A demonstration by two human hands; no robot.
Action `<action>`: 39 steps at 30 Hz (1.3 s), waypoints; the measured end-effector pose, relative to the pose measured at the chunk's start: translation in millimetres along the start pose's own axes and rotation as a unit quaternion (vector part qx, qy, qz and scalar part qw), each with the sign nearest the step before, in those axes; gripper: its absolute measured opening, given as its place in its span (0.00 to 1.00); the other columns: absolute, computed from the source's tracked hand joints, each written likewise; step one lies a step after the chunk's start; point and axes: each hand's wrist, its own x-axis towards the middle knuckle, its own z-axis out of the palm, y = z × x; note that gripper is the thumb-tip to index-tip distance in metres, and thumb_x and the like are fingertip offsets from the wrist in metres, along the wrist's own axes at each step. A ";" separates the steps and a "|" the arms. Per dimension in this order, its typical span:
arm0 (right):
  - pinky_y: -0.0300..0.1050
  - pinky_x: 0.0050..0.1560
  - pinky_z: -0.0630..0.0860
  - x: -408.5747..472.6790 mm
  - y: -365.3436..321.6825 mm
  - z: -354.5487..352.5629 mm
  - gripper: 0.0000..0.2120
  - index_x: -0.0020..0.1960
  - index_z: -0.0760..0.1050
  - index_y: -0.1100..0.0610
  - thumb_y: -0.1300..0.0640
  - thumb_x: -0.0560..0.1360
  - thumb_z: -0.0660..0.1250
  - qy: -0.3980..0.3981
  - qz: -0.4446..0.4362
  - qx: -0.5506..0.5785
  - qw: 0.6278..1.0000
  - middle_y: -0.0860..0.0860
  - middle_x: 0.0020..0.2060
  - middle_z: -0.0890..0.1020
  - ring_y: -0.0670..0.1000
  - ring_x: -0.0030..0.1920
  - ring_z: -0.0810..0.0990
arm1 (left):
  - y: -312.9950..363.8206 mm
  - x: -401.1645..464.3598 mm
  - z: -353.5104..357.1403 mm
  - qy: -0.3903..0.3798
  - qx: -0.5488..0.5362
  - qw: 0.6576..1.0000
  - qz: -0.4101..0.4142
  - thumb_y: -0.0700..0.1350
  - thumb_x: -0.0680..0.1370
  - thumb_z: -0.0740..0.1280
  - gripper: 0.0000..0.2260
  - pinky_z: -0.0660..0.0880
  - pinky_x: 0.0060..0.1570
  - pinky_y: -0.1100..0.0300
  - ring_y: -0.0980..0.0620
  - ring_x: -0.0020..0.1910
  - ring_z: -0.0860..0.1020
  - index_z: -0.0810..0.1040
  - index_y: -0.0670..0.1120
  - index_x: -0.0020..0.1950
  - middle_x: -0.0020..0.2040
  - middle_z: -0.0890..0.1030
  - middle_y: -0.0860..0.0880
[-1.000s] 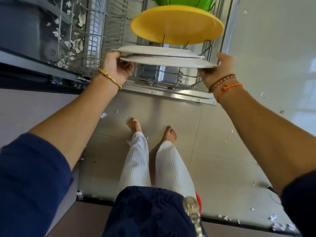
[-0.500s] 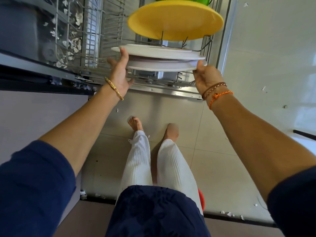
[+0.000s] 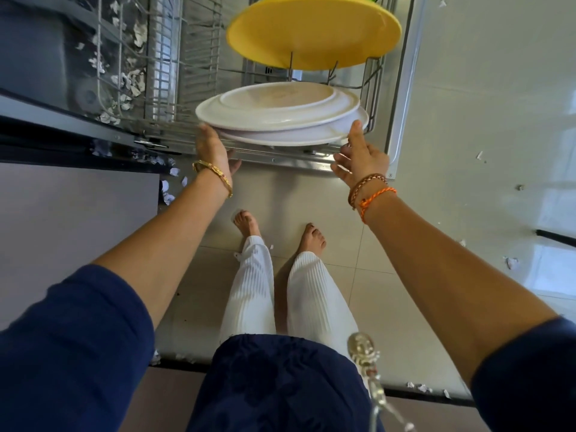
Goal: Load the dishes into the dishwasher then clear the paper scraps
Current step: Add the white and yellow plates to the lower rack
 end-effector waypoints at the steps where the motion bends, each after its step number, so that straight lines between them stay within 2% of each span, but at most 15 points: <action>1: 0.40 0.30 0.76 -1.3 0.5 1.0 0.14 0.38 0.71 0.56 0.47 0.75 0.65 0.005 -0.002 0.010 1.000 0.50 0.33 0.74 0.47 0.31 0.74 | -2.4 -1.1 -0.6 0.013 -0.004 1.000 0.001 0.59 0.81 0.46 0.24 0.72 0.32 0.60 0.54 0.42 0.74 0.66 0.46 0.68 0.56 0.72 0.47; 4: 0.42 0.32 0.75 -7.4 0.7 6.6 0.13 0.42 0.70 0.57 0.47 0.75 0.64 0.033 -0.012 0.005 0.999 0.49 0.34 0.73 0.47 0.33 0.74 | -4.1 -3.5 -0.3 0.030 -0.002 0.999 0.015 0.56 0.81 0.48 0.23 0.72 0.29 0.62 0.56 0.37 0.74 0.68 0.44 0.67 0.53 0.73 0.48; 8: 0.52 0.49 0.78 -16.0 -0.8 13.8 0.11 0.44 0.67 0.54 0.48 0.73 0.65 0.119 -0.083 -0.015 0.989 0.54 0.44 0.74 0.50 0.39 0.73 | 5.4 -12.4 -1.3 0.025 0.028 0.998 0.042 0.53 0.82 0.50 0.19 0.72 0.31 0.61 0.56 0.36 0.73 0.68 0.43 0.67 0.53 0.73 0.48; 11: 0.51 0.53 0.76 -29.4 -10.1 16.1 0.09 0.47 0.67 0.55 0.52 0.73 0.65 0.105 -0.080 -0.038 0.990 0.57 0.53 0.74 0.51 0.44 0.73 | 15.1 -27.6 -3.6 -0.009 0.058 0.998 0.033 0.51 0.82 0.53 0.17 0.72 0.34 0.59 0.54 0.36 0.73 0.67 0.43 0.66 0.52 0.72 0.48; 15: 0.38 0.43 0.73 -42.7 -22.0 22.0 0.09 0.50 0.68 0.56 0.54 0.73 0.65 0.086 -0.115 -0.088 0.986 0.57 0.55 0.74 0.51 0.47 0.72 | 31.6 -40.5 -7.7 -0.027 0.060 0.998 -0.008 0.51 0.81 0.56 0.19 0.72 0.46 0.56 0.50 0.45 0.75 0.66 0.43 0.68 0.56 0.73 0.47; 17: 0.40 0.47 0.72 -42.3 -27.1 23.2 0.12 0.54 0.72 0.59 0.55 0.74 0.65 0.079 -0.168 -0.117 0.976 0.58 0.57 0.75 0.53 0.50 0.74 | 33.9 -41.8 -6.1 -0.019 0.059 0.998 -0.017 0.51 0.81 0.57 0.20 0.73 0.47 0.56 0.48 0.51 0.74 0.64 0.43 0.70 0.63 0.72 0.46; 19: 0.44 0.57 0.71 -45.3 -22.2 28.5 0.15 0.59 0.72 0.60 0.55 0.74 0.65 0.050 -0.253 -0.218 0.941 0.57 0.59 0.75 0.54 0.57 0.75 | 28.5 -35.1 -11.8 0.002 0.055 0.998 0.004 0.50 0.79 0.60 0.23 0.75 0.49 0.54 0.46 0.59 0.73 0.62 0.43 0.71 0.67 0.69 0.45; 21: 0.46 0.63 0.66 -45.9 -22.0 29.8 0.19 0.65 0.71 0.58 0.52 0.77 0.61 -0.012 -0.336 -0.401 0.852 0.55 0.64 0.73 0.53 0.64 0.70 | 21.9 -29.9 -11.8 0.029 0.114 0.989 0.088 0.50 0.77 0.62 0.27 0.74 0.58 0.49 0.43 0.67 0.68 0.59 0.43 0.73 0.71 0.63 0.44; 23: 0.49 0.68 0.59 -42.1 -15.9 32.9 0.22 0.69 0.66 0.55 0.46 0.79 0.55 -0.063 -0.370 -0.572 0.729 0.52 0.70 0.68 0.52 0.70 0.64 | 18.4 -29.2 -16.7 0.013 0.256 0.946 0.197 0.50 0.79 0.59 0.24 0.66 0.66 0.52 0.43 0.69 0.64 0.61 0.42 0.72 0.72 0.61 0.42; 25: 0.52 0.72 0.51 -39.2 -13.4 31.9 0.23 0.70 0.66 0.54 0.45 0.81 0.49 -0.074 -0.372 -0.638 0.670 0.50 0.70 0.67 0.51 0.72 0.61 | 12.6 -26.4 -25.1 -0.025 0.387 0.885 0.258 0.53 0.80 0.52 0.22 0.59 0.70 0.50 0.41 0.70 0.62 0.67 0.40 0.67 0.70 0.65 0.40; 27: 0.53 0.73 0.48 -34.3 -15.0 22.9 0.23 0.68 0.68 0.56 0.45 0.81 0.48 -0.041 -0.373 -0.642 0.669 0.52 0.68 0.70 0.52 0.70 0.65 | 8.0 -32.8 -30.5 -0.050 0.442 0.843 0.301 0.58 0.78 0.48 0.27 0.51 0.72 0.50 0.39 0.72 0.58 0.69 0.40 0.64 0.69 0.68 0.41; 29: 0.54 0.72 0.51 -26.4 -19.4 9.6 0.24 0.66 0.70 0.58 0.45 0.81 0.48 0.005 -0.353 -0.652 0.671 0.54 0.67 0.71 0.54 0.69 0.66 | -0.4 -45.6 -31.2 -0.070 0.457 0.811 0.357 0.58 0.78 0.50 0.26 0.48 0.72 0.51 0.41 0.74 0.53 0.66 0.44 0.70 0.73 0.65 0.45; 32: 0.56 0.69 0.57 -12.7 -28.2 -4.0 0.23 0.64 0.71 0.57 0.44 0.80 0.48 0.015 -0.320 -0.673 0.667 0.54 0.68 0.71 0.56 0.70 0.63 | -10.8 -62.0 -27.5 -0.097 0.464 0.765 0.437 0.57 0.75 0.50 0.29 0.58 0.71 0.49 0.43 0.73 0.57 0.62 0.44 0.73 0.72 0.64 0.43; 35: 0.53 0.67 0.61 -8.3 -30.6 -3.5 0.22 0.66 0.70 0.56 0.45 0.80 0.51 -0.009 -0.353 -0.648 0.675 0.55 0.68 0.70 0.56 0.70 0.64 | -7.2 -58.5 -25.4 -0.070 0.420 0.787 0.446 0.53 0.76 0.53 0.26 0.66 0.63 0.51 0.43 0.66 0.65 0.66 0.42 0.71 0.68 0.67 0.41; 39: 0.51 0.65 0.63 -15.5 -21.0 4.6 0.23 0.69 0.67 0.56 0.45 0.79 0.55 -0.021 -0.415 -0.624 0.662 0.55 0.68 0.70 0.57 0.68 0.66 | -0.7 -52.8 -22.8 -0.062 0.390 0.802 0.448 0.44 0.80 0.58 0.19 0.65 0.63 0.54 0.43 0.65 0.66 0.64 0.39 0.70 0.67 0.65 0.39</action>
